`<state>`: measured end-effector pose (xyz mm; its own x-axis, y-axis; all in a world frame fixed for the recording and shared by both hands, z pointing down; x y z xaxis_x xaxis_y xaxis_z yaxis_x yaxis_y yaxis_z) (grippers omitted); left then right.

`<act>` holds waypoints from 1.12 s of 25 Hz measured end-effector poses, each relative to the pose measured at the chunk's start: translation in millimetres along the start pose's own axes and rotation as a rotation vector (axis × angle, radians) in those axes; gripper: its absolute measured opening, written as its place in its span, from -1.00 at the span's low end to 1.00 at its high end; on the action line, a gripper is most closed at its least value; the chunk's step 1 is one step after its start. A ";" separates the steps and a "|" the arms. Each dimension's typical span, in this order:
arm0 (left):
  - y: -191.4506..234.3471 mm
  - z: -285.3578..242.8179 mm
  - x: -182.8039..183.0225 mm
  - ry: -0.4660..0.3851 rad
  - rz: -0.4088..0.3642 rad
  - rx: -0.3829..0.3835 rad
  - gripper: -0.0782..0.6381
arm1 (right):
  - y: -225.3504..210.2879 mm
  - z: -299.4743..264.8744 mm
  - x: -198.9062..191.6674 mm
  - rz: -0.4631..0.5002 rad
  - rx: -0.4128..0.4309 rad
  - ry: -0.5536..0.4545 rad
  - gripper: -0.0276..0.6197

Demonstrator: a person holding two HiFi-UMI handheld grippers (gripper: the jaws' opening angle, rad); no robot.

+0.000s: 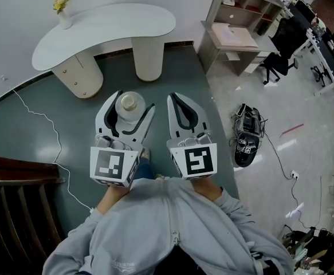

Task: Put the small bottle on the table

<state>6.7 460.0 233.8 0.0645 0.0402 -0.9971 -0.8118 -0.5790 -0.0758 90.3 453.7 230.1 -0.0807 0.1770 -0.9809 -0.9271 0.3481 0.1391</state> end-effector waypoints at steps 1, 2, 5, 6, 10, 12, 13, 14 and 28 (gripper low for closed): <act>1.9 -3.5 -0.7 0.000 0.000 -0.001 0.15 | -1.8 -3.7 -0.8 -0.004 -0.001 -0.002 -0.83; 4.2 -6.8 -2.0 0.000 0.000 -0.002 0.15 | -3.0 -8.0 -1.3 -0.012 -0.003 -0.003 -0.83; 16.1 -18.2 -6.3 0.004 0.006 -0.005 0.15 | -7.6 -24.1 -6.5 -0.012 -0.013 0.008 -0.83; 22.1 -23.6 -6.7 0.005 0.009 -0.004 0.15 | -10.0 -31.7 -8.6 -0.004 -0.018 0.014 -0.83; 46.0 -48.2 -9.3 -0.002 0.011 -0.017 0.15 | -14.2 -64.7 -12.7 -0.007 -0.021 0.000 -0.83; 59.4 -62.4 -10.8 -0.006 0.008 -0.027 0.15 | -17.8 -84.0 -17.4 -0.005 -0.027 0.004 -0.83; 66.8 -70.1 -11.2 -0.006 0.008 -0.032 0.15 | -19.9 -94.6 -19.2 -0.004 -0.031 0.006 -0.83; 74.4 -78.0 -11.2 -0.006 0.008 -0.037 0.15 | -22.0 -105.2 -20.8 -0.002 -0.036 0.008 -0.83; 165.8 -172.6 -14.7 -0.014 0.013 -0.113 0.15 | -46.5 -228.2 -37.1 0.004 -0.106 0.011 -0.83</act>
<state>-28.7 222.9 236.7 0.0453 0.0432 -0.9980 -0.7418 -0.6677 -0.0626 52.9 220.9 228.9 -0.0873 0.1682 -0.9819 -0.9603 0.2478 0.1279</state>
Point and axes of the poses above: the fingertips, and each gripper's own axes: z backward along the fingers, y to its left, x out of its top, the point moved 1 cm from there along z, backward along the fingers, and after that the axes turned 8 degrees about -x, right-handed, at the moved point
